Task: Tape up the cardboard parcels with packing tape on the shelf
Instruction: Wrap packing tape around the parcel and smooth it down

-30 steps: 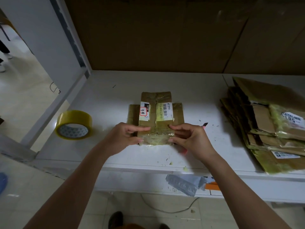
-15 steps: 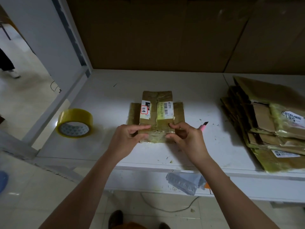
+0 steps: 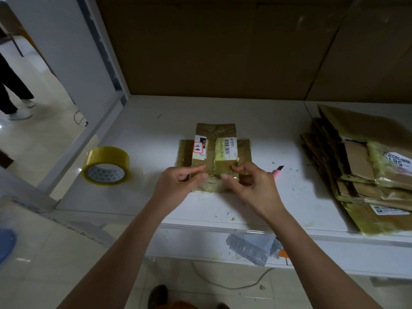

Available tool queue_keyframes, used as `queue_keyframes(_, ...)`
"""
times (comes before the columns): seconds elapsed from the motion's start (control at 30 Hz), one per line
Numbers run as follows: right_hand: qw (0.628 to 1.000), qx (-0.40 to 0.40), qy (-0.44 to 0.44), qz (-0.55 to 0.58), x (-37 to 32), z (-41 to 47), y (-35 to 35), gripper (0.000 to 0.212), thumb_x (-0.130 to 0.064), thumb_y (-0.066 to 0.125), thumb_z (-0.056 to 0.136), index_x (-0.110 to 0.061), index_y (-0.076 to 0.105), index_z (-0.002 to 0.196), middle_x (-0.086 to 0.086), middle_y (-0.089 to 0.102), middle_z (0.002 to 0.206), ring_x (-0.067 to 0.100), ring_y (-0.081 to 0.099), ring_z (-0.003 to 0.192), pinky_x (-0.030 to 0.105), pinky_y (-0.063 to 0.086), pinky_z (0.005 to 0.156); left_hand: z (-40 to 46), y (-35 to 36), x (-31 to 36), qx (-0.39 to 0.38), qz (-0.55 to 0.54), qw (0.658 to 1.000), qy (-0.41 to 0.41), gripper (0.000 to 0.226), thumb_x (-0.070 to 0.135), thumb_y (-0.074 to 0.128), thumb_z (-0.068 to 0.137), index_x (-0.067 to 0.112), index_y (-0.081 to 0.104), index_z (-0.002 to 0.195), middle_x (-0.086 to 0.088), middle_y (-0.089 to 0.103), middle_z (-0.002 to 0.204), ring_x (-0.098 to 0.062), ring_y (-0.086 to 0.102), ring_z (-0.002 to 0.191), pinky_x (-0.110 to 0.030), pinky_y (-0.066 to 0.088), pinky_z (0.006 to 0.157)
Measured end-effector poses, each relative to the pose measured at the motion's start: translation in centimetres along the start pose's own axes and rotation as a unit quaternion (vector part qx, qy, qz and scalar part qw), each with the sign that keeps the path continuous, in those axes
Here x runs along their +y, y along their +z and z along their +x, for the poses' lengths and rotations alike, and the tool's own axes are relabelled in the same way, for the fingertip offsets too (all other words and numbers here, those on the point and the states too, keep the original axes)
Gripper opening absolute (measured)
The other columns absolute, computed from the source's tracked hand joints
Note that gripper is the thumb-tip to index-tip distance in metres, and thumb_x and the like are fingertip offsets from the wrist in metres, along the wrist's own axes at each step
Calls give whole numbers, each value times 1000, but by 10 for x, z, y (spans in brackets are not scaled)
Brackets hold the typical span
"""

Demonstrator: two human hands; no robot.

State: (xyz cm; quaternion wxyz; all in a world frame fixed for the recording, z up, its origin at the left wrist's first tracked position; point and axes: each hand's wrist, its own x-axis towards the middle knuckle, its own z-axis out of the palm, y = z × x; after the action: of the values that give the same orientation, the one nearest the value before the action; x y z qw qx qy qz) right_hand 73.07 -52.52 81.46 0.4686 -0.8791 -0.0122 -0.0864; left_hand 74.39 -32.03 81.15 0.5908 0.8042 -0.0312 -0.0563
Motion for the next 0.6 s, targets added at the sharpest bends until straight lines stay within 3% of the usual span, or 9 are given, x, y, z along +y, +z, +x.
queue_keyframes(0.07,997,28,9,-69,-12,-1,8,49,-60,70,74,-17,61,95,-5,70,81,13,66,65,25,52,66,-3,12,3,71,14,997,-2,16,53,73,76,53,71,92,15,75,87,0,68,79,-32,56,81)
queue_keyframes(0.13,990,47,23,-130,-21,-3,15,56,-62,66,78,-12,60,104,-2,70,84,17,67,75,28,43,76,-6,24,2,122,24,992,6,11,55,73,77,57,70,87,20,75,91,-1,69,86,-34,56,84)
queue_keyframes(0.23,988,57,19,-140,-30,-8,17,46,-51,62,88,-11,59,111,2,72,92,24,68,84,30,31,81,-5,28,-1,142,2,990,-5,16,49,72,77,62,69,86,21,74,90,-4,70,91,-43,56,90)
queue_keyframes(0.33,987,51,7,-153,-34,-10,11,33,-39,57,96,-9,60,111,3,72,89,24,68,85,37,16,85,-4,26,0,130,-16,991,-16,28,40,71,82,61,67,100,19,74,101,-1,69,99,-42,53,97)
queue_keyframes(0.4,990,49,9,-128,-34,-10,11,25,-31,57,97,-8,60,107,4,72,86,25,67,83,37,16,85,-5,24,3,118,-17,993,-19,46,37,70,82,61,57,120,16,73,108,-2,68,102,-40,52,99)
queue_keyframes(0.5,995,41,19,-87,-27,-8,13,15,-22,59,96,-8,58,102,3,68,77,24,64,72,37,28,85,-5,19,4,98,-44,992,-62,74,30,73,83,64,35,136,12,76,98,-9,71,96,-44,54,94)
queue_keyframes(0.6,998,47,17,-41,-17,-8,12,12,-15,60,95,-8,57,104,1,65,67,24,63,66,28,31,74,-3,15,5,98,-57,988,-104,67,37,75,75,63,45,129,6,76,97,-9,70,94,-45,53,96)
